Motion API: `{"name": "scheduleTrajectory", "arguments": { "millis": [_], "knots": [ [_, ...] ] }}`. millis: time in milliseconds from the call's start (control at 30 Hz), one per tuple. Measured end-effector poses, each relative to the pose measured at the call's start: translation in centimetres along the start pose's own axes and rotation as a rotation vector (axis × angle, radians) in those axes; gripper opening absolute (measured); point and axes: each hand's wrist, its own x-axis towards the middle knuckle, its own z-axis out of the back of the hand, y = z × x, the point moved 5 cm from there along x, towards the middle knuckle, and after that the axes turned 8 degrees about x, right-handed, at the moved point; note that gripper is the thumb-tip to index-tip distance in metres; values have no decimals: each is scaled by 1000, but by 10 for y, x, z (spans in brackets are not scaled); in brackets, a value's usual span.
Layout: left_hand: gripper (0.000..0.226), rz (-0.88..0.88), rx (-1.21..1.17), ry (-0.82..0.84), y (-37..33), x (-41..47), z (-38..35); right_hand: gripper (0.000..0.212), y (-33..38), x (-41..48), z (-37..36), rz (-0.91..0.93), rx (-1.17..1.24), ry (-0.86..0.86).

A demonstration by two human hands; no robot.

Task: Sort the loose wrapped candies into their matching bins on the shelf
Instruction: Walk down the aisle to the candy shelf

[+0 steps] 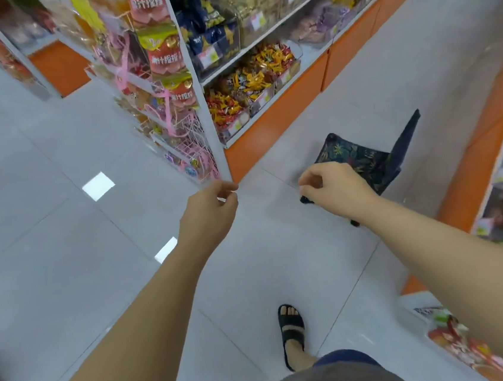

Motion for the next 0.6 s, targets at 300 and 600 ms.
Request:
{"name": "scheduleTrajectory", "arguments": {
  "millis": [300,600],
  "knots": [
    [23,-79,-22,-13,-54,156,24,13,21,142,65,-17,66,-55],
    [25,-294,23,128,-98,337,10,8,10,281,106,-83,130,-236]
  ]
}}
